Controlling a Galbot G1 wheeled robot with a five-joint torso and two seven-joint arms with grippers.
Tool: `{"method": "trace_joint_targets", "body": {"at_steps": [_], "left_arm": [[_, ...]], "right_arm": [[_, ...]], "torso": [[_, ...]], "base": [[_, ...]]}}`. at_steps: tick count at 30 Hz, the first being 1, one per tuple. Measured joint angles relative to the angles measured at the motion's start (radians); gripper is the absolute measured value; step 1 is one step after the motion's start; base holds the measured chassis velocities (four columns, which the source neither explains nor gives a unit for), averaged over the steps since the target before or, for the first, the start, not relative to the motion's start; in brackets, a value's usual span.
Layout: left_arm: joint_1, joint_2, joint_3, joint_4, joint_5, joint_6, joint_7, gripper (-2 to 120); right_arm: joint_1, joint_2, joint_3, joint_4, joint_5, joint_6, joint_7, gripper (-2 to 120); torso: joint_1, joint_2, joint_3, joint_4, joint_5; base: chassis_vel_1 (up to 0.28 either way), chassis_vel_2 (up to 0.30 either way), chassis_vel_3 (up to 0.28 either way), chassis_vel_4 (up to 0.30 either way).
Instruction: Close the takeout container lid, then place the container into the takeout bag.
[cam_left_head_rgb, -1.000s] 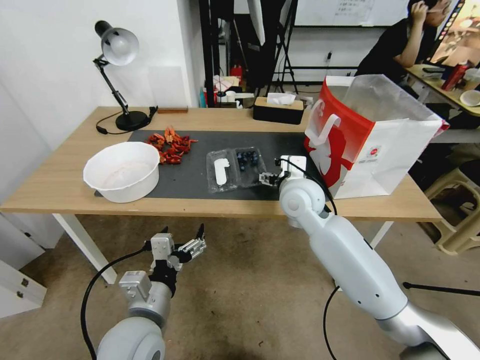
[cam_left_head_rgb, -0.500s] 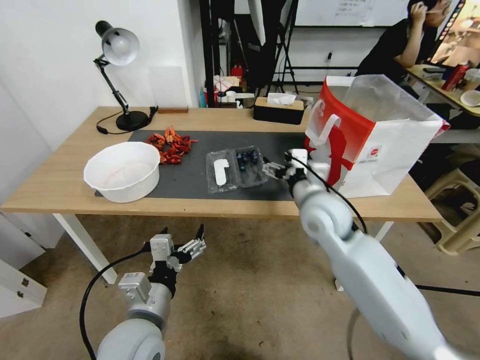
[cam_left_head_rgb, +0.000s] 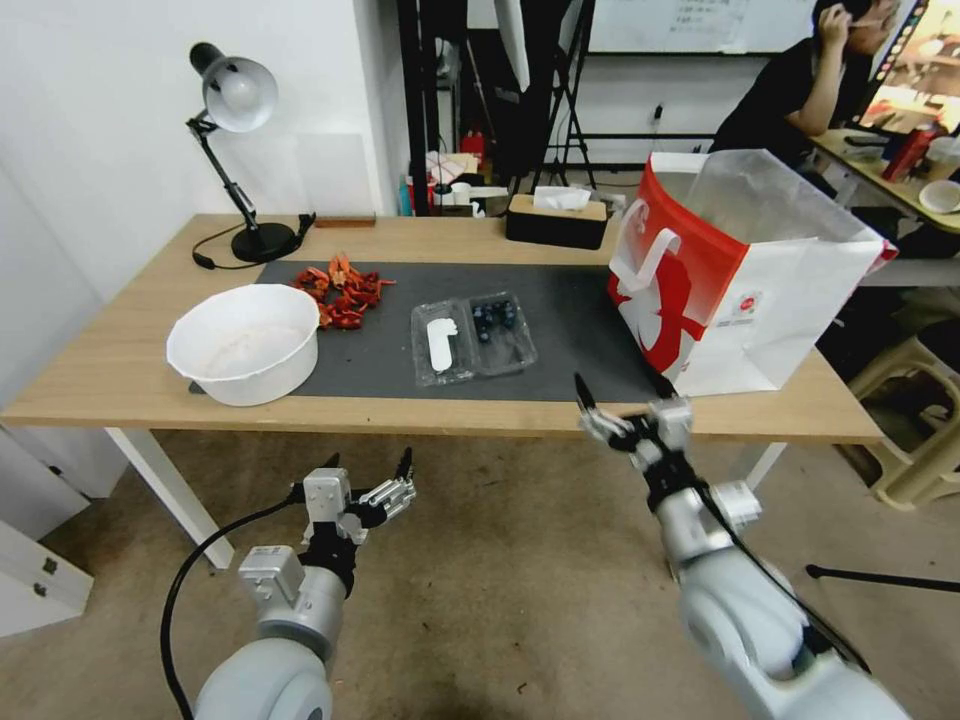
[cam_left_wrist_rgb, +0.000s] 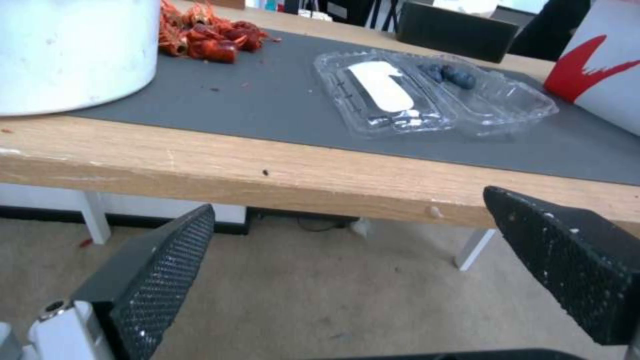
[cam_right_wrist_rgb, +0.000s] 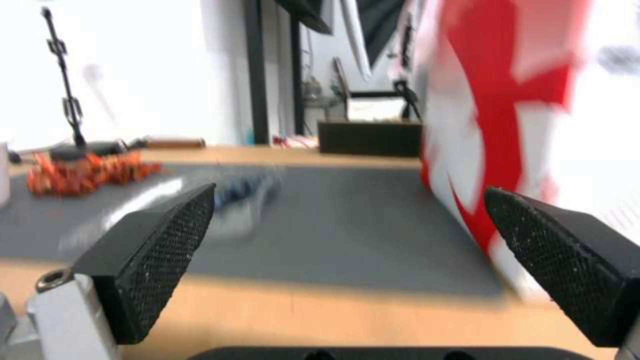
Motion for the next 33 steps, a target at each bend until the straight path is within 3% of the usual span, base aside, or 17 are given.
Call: {"method": "trace_joint_targets", "body": {"at_steps": [6, 12, 15, 16, 19, 20, 21, 22, 26, 33], "left_arm": [[-0.030, 0.008, 0.015, 0.007, -0.022, 0.000, -0.012, 100], [-0.046, 0.014, 0.025, 0.002, -0.081, 0.005, -0.050, 100], [-0.077, 0.023, 0.039, -0.018, -0.223, 0.003, -0.129, 100], [-0.077, 0.023, 0.039, -0.018, -0.223, 0.003, -0.129, 100], [-0.142, 0.031, 0.059, -0.040, -0.438, -0.052, -0.254, 100], [-0.142, 0.031, 0.059, -0.040, -0.438, -0.052, -0.254, 100], [-0.200, 0.039, 0.077, -0.041, -0.554, -0.066, -0.321, 100], [-0.200, 0.039, 0.077, -0.041, -0.554, -0.066, -0.321, 100], [-0.337, 0.050, 0.116, -0.014, -0.860, -0.053, -0.437, 100], [-0.441, 0.024, 0.167, 0.069, -0.973, -0.082, -0.480, 100]], "right_arm": [[-0.182, 0.085, -0.001, -0.016, -0.091, 0.099, -0.002, 100], [-0.214, 0.110, -0.017, -0.014, -0.116, 0.116, 0.001, 100], [-0.209, 0.110, -0.028, -0.014, -0.120, 0.116, 0.001, 100], [-0.209, 0.110, -0.028, -0.014, -0.120, 0.116, 0.001, 100], [-0.168, 0.081, -0.050, -0.022, -0.101, 0.092, 0.001, 100], [-0.168, 0.081, -0.050, -0.022, -0.101, 0.092, 0.001, 100], [-0.161, 0.076, -0.052, -0.022, -0.098, 0.086, 0.002, 100], [-0.161, 0.076, -0.052, -0.022, -0.098, 0.086, 0.002, 100], [-0.164, 0.083, -0.050, -0.019, -0.103, 0.081, 0.007, 100], [-0.179, 0.094, -0.047, -0.013, -0.119, 0.081, 0.011, 100]], "torso": [[0.000, 0.000, 0.000, -0.0002, -0.0002], [0.000, 0.000, 0.000, 0.0002, -0.0002], [0.000, 0.000, 0.000, 0.0001, -0.0001], [0.000, 0.000, 0.000, 0.0001, -0.0001], [0.000, 0.000, 0.000, 0.0010, 0.0005], [0.000, 0.000, 0.000, 0.0010, 0.0005], [0.000, 0.000, 0.000, 0.0006, 0.0001], [0.000, 0.000, 0.000, 0.0006, 0.0001], [0.000, 0.000, 0.000, 0.0001, 0.0000], [0.000, 0.000, 0.000, 0.0001, -0.0001]], "base": [[0.000, 0.000, 0.000, 0.000], [0.000, 0.000, 0.000, 0.000], [0.000, 0.000, 0.000, 0.000], [0.000, 0.000, 0.000, 0.000], [0.000, 0.000, 0.000, 0.000], [0.000, 0.000, 0.000, 0.000], [0.000, 0.000, 0.000, 0.000], [0.000, 0.000, 0.000, 0.000], [0.000, 0.000, 0.000, 0.000], [0.000, 0.000, 0.000, 0.000]]}}
